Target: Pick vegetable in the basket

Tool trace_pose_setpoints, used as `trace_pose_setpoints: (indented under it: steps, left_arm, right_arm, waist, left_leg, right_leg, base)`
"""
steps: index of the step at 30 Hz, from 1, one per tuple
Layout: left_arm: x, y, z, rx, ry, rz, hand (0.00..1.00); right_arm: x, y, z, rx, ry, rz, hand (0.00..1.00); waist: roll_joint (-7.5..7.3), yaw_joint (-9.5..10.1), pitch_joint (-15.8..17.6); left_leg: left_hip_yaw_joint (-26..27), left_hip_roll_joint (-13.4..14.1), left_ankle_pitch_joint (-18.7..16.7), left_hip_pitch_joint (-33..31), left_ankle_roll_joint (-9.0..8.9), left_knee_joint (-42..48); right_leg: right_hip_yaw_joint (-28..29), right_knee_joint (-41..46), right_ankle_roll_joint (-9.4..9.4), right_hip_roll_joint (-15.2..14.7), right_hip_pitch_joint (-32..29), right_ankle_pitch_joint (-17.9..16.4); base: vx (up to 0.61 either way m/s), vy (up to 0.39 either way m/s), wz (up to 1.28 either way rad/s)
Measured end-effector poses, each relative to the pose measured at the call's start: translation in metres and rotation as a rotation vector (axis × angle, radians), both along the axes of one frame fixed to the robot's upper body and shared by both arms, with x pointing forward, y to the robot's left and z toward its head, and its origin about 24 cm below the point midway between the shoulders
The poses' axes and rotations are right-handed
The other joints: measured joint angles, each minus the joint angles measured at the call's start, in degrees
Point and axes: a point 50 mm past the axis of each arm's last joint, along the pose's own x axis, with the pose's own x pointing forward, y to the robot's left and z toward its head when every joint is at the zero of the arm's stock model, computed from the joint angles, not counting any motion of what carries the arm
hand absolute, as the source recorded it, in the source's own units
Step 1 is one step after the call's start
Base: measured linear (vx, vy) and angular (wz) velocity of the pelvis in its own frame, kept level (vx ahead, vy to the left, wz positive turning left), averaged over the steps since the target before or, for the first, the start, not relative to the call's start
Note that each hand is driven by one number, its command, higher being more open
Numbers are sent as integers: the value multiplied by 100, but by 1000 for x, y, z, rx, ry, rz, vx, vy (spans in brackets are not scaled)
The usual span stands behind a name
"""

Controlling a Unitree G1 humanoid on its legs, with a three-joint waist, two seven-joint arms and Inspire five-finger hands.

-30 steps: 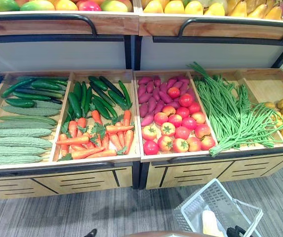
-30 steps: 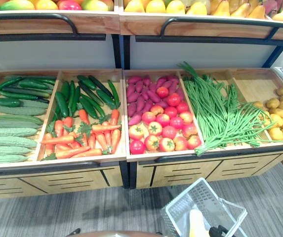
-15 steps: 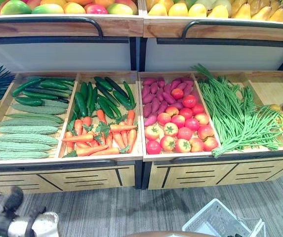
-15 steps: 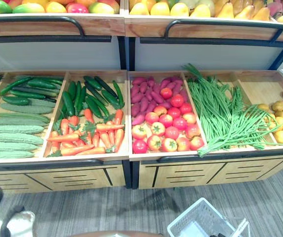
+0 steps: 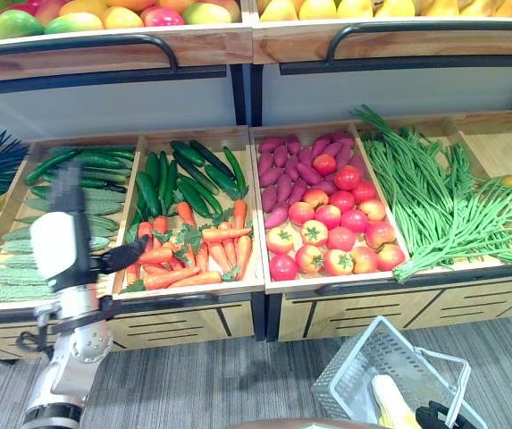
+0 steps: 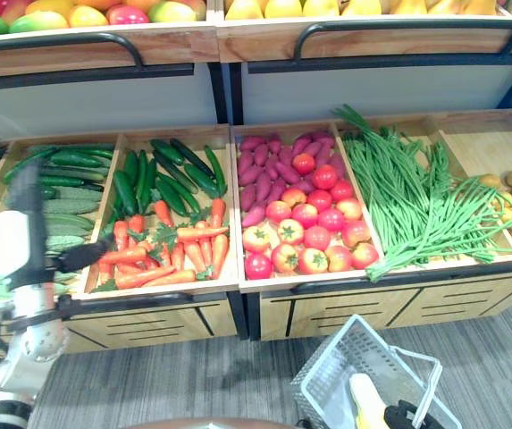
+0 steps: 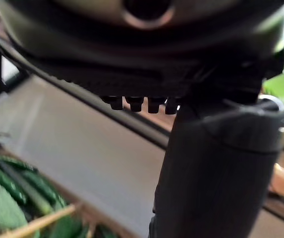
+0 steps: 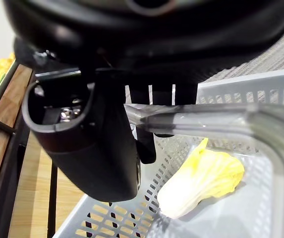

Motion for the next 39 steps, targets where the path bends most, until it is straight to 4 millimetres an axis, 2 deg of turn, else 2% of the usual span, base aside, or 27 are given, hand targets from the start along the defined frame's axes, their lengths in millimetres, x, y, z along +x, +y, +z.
trace_pose_setpoints:
  steps: [2,4,10,20,28,39]
  left_arm:
    - [11,-7,-13,63,220,-119,100]
    - [14,-12,-25,71,349,-168,100]
    - [22,-11,-54,36,617,-188,100]
    - [29,1,-59,35,621,-108,100]
    - [38,5,-48,85,528,-36,100]
    - [38,18,-47,99,541,72,100]
  right_arm:
    - [3,-6,3,-6,-8,20,0]
    - [4,-11,5,-13,-9,31,0]
    - [0,-20,7,-33,7,38,0]
    - [-5,-17,6,-27,38,65,0]
    - [-2,-15,5,-23,39,84,0]
    - [5,-9,3,-11,37,128,0]
  waist:
    - [12,-61,0]
    - [30,-72,7]
    - [89,-94,42]
    - [75,-114,53]
    - [-5,-109,66]
    - [-65,-68,88]
  left_leg:
    - [23,-1,1,7,3,7]
    - [83,-2,1,9,3,10]
    - [149,2,5,-73,9,103]
    - [138,3,59,-227,47,117]
    - [123,1,78,-238,32,117]
    - [48,4,149,-337,28,115]
  right_leg:
    - [27,0,-6,1,-4,19]
    - [79,-2,-6,5,-30,48]
    - [132,-11,-15,5,-104,117]
    - [102,4,-32,-6,-240,182]
    - [74,5,-19,-20,-237,192]
    - [-15,37,-19,-34,-303,192]
  base:
    - [-41,2,-5]
    - [-38,6,-12]
    - [-58,-3,-6]
    - [-50,-6,1]
    - [0,0,0]
    - [-30,0,4]
